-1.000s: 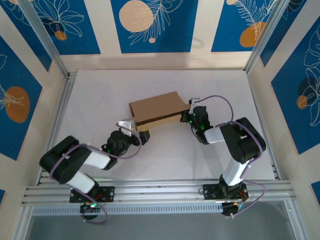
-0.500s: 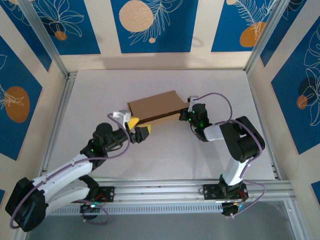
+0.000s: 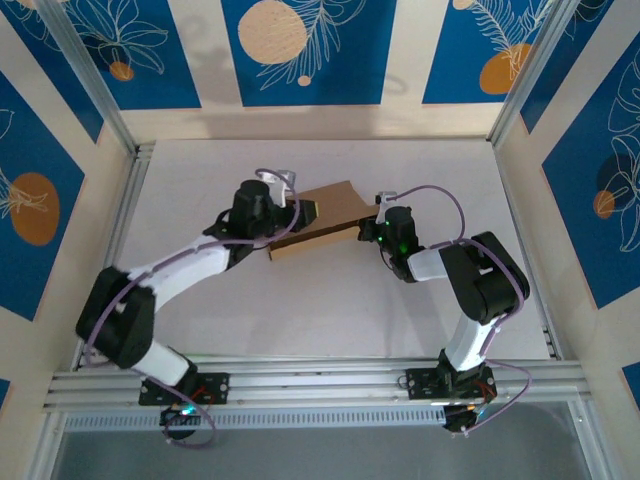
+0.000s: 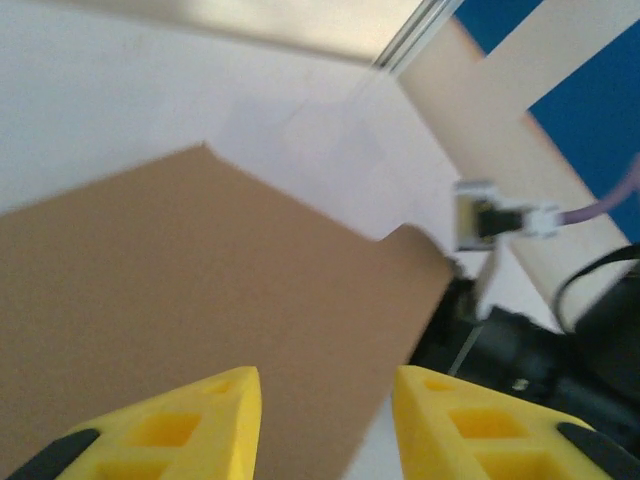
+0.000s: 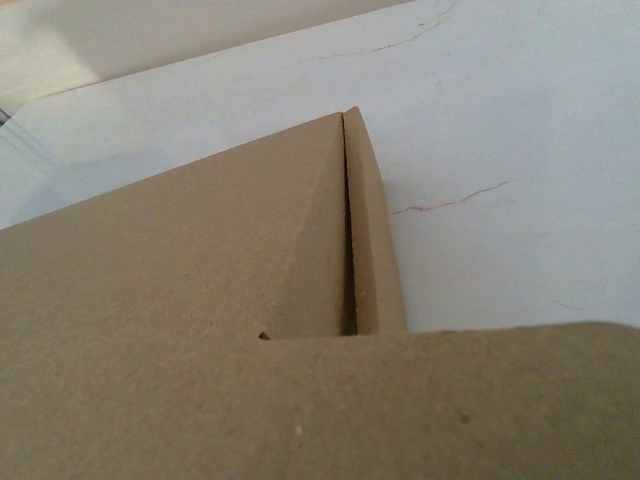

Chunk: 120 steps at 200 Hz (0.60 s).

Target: Fold the paper box

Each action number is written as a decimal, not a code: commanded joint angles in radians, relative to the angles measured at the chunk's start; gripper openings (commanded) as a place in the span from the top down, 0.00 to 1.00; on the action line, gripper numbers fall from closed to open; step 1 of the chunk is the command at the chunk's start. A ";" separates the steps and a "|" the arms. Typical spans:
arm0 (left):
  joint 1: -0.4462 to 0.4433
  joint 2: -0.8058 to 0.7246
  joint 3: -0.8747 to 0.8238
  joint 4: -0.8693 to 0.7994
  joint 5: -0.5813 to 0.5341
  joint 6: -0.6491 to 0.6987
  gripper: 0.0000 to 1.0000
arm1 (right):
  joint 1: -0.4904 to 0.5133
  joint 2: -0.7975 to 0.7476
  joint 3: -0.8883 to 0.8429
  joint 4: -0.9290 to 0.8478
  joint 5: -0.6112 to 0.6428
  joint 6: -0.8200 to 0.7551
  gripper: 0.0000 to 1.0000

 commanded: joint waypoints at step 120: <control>0.064 0.365 -0.023 0.124 0.040 -0.146 0.70 | -0.007 -0.296 -0.081 -0.450 -0.031 0.205 0.43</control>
